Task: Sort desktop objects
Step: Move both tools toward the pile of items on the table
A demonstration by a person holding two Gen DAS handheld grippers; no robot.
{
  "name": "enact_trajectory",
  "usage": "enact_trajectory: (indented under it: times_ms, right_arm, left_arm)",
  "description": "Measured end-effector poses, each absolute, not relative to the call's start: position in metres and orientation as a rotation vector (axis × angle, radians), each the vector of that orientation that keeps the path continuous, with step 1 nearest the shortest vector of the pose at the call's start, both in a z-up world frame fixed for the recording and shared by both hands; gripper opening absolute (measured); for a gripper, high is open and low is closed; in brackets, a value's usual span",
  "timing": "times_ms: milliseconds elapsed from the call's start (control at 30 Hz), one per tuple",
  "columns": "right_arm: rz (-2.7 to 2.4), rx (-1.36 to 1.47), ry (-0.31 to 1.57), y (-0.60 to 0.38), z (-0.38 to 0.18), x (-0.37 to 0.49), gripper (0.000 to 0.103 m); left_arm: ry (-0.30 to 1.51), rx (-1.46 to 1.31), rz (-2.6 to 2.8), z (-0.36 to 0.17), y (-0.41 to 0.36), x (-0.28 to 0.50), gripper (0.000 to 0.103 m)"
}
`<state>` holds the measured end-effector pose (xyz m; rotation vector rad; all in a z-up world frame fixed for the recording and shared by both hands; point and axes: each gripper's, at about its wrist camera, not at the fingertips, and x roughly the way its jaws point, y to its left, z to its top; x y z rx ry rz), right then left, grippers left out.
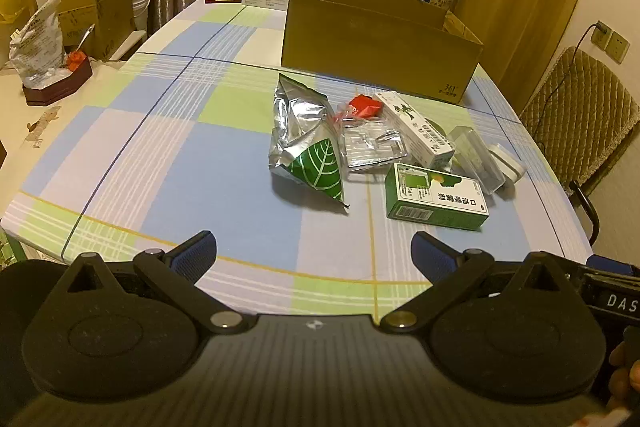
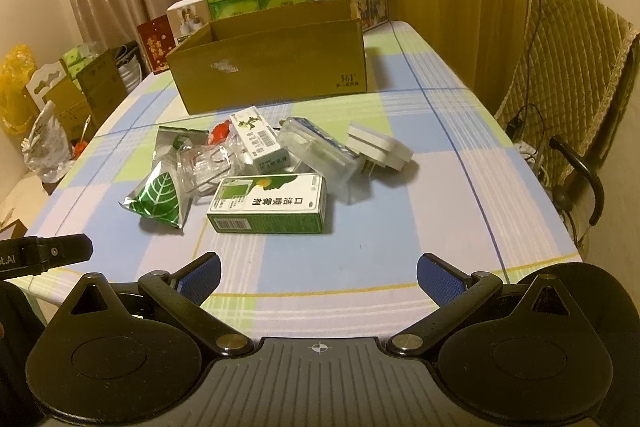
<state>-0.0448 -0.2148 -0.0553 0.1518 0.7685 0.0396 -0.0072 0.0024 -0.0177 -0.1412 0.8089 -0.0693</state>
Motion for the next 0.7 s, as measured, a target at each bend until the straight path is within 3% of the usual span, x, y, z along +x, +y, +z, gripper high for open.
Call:
enact_trajectory:
  times_ms: [700]
  right_arm:
    - [0.102, 0.077, 0.767, -0.2131, -0.0548, -0.0366, 0.101]
  left_arm:
    - [0.816, -0.1, -0.115, -0.0158, -0.0025, -0.002, 0.102]
